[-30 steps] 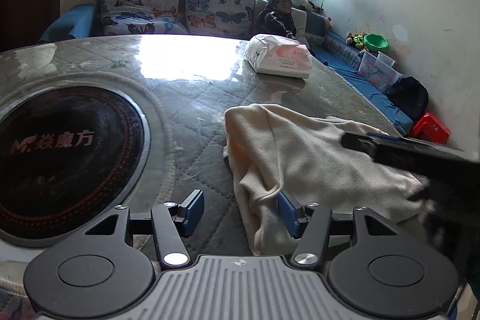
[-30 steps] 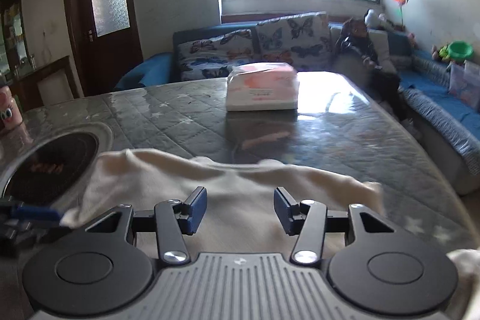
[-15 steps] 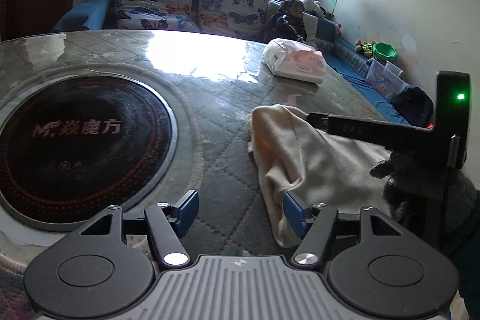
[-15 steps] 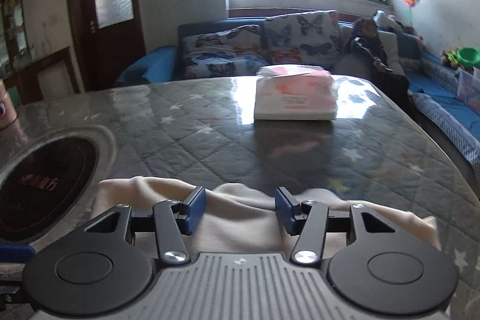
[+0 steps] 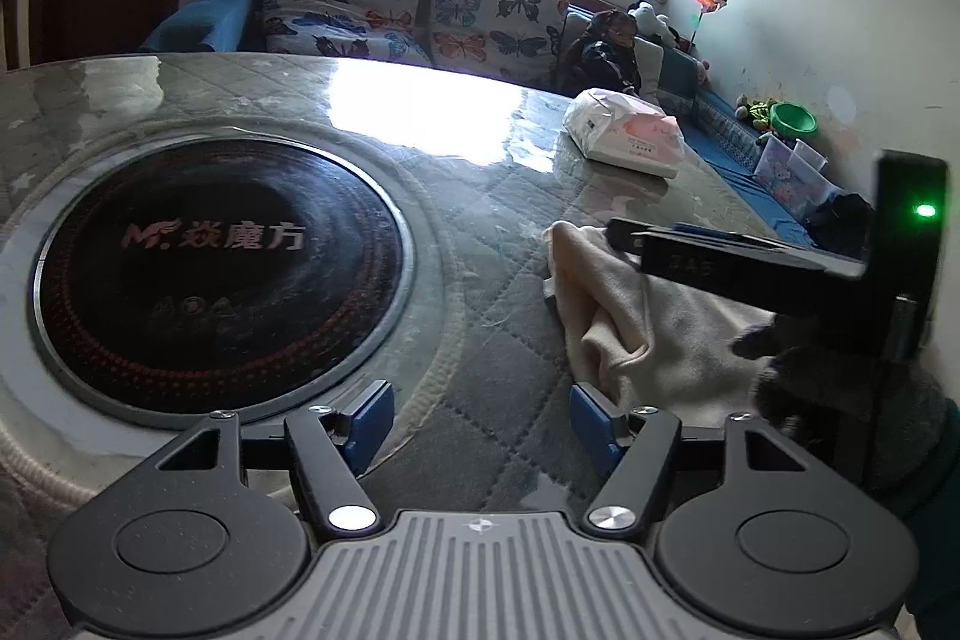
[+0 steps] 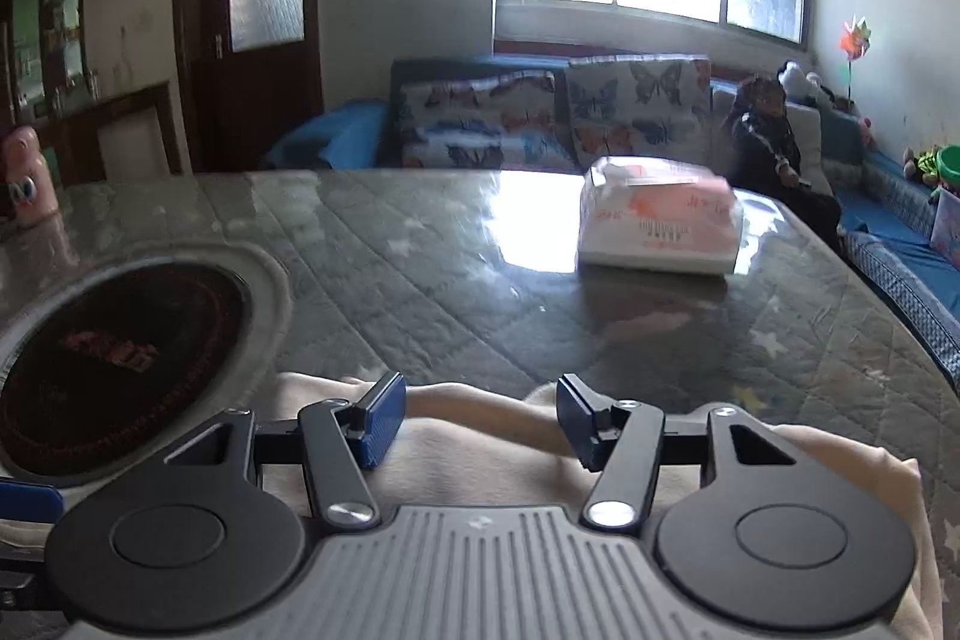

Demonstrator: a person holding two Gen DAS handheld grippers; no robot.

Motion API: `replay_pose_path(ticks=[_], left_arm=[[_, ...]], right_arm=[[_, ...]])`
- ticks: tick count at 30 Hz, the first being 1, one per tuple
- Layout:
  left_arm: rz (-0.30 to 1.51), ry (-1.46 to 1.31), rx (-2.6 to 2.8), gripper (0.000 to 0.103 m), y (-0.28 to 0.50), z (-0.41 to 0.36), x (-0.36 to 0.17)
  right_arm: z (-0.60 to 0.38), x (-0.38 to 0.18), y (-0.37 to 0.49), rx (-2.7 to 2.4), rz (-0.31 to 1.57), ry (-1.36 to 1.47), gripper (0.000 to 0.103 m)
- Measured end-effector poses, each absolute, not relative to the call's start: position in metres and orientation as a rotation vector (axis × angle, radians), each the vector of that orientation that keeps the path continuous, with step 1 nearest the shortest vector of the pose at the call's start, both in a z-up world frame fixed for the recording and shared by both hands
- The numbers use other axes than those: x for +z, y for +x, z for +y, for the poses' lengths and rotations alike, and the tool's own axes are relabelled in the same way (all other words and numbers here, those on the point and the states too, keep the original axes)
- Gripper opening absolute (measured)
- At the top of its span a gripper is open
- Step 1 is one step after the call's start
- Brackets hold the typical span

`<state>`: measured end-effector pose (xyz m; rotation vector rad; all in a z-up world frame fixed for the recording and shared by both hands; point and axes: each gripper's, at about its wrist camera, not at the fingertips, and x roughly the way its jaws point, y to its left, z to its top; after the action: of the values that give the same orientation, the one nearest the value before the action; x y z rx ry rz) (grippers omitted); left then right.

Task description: Fold clothes

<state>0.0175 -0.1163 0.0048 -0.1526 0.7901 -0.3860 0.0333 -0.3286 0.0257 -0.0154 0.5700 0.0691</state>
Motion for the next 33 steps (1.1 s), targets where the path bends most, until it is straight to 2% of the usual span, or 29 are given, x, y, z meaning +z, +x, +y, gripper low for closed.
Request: replay_pose_path(ticks=[8,23,28,33], left_arm=[[0.803,-0.179,-0.363,0.070,0.009,-0.102,0.000],[0.792,-0.173,-0.383,0.071,-0.013,-0.100,0.003],[0.795,-0.189,-0.369,0.071,-0.015,-0.093,0.001],[0.791,-0.197,-0.361,0.071,-0.018,-0.087,0.000]], right_arm=[[-0.318,0.024,-0.014,0.054,0.570,-0.083,0.063],[-0.299,0.028,-0.063,0.108,0.525,-0.089,0.064],[-0.292,0.030,-0.066,0.157,0.533,-0.096,0.055],[-0.285,0.032,-0.069,0.192,0.544,-0.076,0.054]])
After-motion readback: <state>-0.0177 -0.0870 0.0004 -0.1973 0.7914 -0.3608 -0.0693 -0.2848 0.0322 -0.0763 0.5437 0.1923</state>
